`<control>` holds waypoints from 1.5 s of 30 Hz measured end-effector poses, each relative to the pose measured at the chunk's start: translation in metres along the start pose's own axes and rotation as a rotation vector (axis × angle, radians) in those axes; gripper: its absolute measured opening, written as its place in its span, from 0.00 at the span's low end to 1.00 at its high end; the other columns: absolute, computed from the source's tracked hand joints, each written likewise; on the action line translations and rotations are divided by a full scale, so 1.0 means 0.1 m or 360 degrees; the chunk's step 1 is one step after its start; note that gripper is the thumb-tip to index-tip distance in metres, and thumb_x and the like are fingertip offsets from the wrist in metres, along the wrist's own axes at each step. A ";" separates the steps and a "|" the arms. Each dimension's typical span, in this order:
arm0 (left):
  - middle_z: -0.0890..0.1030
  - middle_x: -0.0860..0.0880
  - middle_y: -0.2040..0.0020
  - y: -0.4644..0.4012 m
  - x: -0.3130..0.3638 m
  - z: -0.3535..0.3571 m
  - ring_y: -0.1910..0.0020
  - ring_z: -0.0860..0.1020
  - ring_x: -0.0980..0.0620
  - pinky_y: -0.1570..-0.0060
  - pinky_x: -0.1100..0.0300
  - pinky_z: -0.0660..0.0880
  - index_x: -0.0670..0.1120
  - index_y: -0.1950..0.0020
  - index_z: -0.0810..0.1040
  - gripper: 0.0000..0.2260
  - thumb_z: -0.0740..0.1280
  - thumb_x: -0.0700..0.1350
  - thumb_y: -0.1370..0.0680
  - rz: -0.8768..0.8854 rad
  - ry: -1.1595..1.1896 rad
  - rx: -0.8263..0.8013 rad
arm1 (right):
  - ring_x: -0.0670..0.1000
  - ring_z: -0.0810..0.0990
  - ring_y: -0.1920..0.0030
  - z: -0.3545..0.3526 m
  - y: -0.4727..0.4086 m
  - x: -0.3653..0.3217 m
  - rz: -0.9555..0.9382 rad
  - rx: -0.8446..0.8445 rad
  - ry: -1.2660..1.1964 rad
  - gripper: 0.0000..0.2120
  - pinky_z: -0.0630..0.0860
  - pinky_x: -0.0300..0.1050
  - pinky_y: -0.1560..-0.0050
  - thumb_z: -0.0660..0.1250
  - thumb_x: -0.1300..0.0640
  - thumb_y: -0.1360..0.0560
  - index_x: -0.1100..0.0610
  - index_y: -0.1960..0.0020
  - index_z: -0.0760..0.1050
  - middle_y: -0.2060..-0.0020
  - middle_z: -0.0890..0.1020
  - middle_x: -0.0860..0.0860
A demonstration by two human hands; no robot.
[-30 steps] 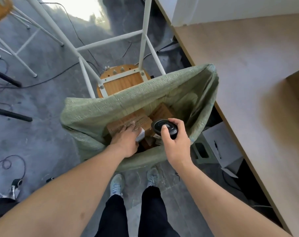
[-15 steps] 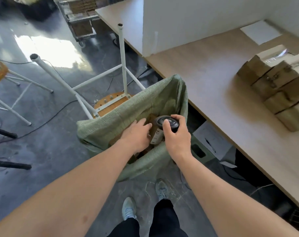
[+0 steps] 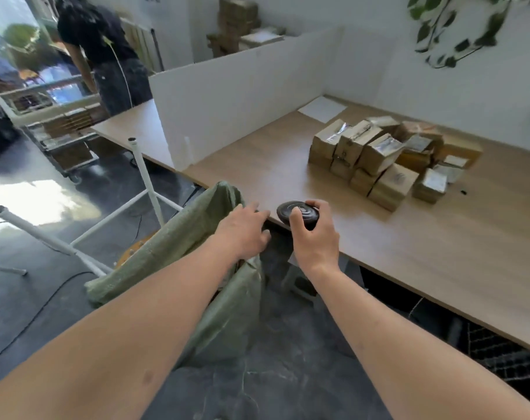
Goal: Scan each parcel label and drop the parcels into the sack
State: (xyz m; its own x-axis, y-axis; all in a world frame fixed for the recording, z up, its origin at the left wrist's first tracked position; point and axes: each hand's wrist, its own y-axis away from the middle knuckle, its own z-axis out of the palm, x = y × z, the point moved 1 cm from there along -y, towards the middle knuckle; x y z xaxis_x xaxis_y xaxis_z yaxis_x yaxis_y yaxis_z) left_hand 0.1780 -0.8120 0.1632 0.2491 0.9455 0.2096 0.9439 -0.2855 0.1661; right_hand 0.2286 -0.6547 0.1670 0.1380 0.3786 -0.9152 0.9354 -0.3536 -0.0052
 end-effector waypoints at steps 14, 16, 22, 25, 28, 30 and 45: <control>0.58 0.46 0.16 -0.80 2.52 -0.26 0.19 0.61 0.42 0.23 0.46 0.65 0.51 0.17 0.63 0.28 0.65 0.55 0.16 0.0311 -0.0071 0.0150 | 0.52 0.82 0.46 -2.28 -0.82 0.48 -0.0062 0.0253 -0.0058 0.16 0.83 0.53 0.46 0.65 0.42 0.16 0.45 0.31 0.71 0.43 0.82 0.49; 0.58 0.46 0.16 -0.93 2.80 -0.24 0.19 0.61 0.41 0.23 0.44 0.66 0.52 0.17 0.63 0.29 0.65 0.55 0.16 0.0338 -0.0096 0.0115 | 0.52 0.81 0.47 -2.55 -0.94 0.56 -0.0055 0.0292 -0.0064 0.16 0.81 0.50 0.49 0.66 0.43 0.16 0.46 0.30 0.71 0.43 0.81 0.49; 0.62 0.47 0.18 -1.47 3.49 -0.20 0.22 0.64 0.42 0.26 0.44 0.70 0.53 0.18 0.66 0.28 0.67 0.55 0.17 0.0447 -0.0136 0.0055 | 0.52 0.81 0.47 -3.16 -1.35 0.82 0.0034 0.0417 -0.0059 0.16 0.83 0.52 0.49 0.65 0.43 0.16 0.46 0.31 0.71 0.44 0.81 0.49; 0.64 0.46 0.19 -1.84 3.80 -0.16 0.23 0.66 0.42 0.30 0.45 0.72 0.52 0.19 0.67 0.27 0.68 0.54 0.17 0.0528 -0.0151 0.0040 | 0.52 0.82 0.47 -3.37 -1.65 0.97 0.0093 0.0484 -0.0049 0.15 0.82 0.53 0.48 0.66 0.44 0.16 0.46 0.32 0.72 0.45 0.82 0.49; 0.67 0.45 0.21 -2.34 4.06 -0.06 0.25 0.68 0.41 0.30 0.43 0.74 0.51 0.20 0.68 0.27 0.69 0.54 0.18 0.0625 -0.0173 0.0007 | 0.53 0.82 0.47 -3.55 -2.04 1.15 0.0152 0.0566 -0.0035 0.13 0.79 0.51 0.48 0.66 0.44 0.17 0.46 0.34 0.73 0.47 0.83 0.48; 0.70 0.46 0.26 -2.71 4.21 0.02 0.29 0.71 0.41 0.34 0.44 0.76 0.51 0.23 0.70 0.25 0.69 0.54 0.19 0.0672 -0.0173 -0.0014 | 0.54 0.83 0.47 -3.65 -2.34 1.29 0.0198 0.0639 -0.0007 0.13 0.79 0.52 0.46 0.67 0.43 0.17 0.45 0.35 0.74 0.47 0.84 0.47; 0.69 0.47 0.22 -4.91 4.84 0.58 0.25 0.70 0.44 0.33 0.47 0.77 0.52 0.20 0.68 0.27 0.67 0.56 0.18 0.0812 -0.0277 -0.0308 | 0.52 0.85 0.48 -4.02 -4.30 2.21 0.0534 0.0750 0.0070 0.11 0.81 0.54 0.44 0.68 0.41 0.18 0.41 0.37 0.74 0.49 0.84 0.41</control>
State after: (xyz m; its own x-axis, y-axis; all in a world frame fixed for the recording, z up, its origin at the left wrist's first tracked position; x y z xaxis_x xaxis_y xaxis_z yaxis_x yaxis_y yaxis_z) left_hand -0.1522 -0.2047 0.1269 0.7104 0.6875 0.1506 0.6419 -0.7206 0.2621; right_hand -0.0122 -0.0752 0.1288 0.4249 0.2113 -0.8802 0.5935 -0.7993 0.0946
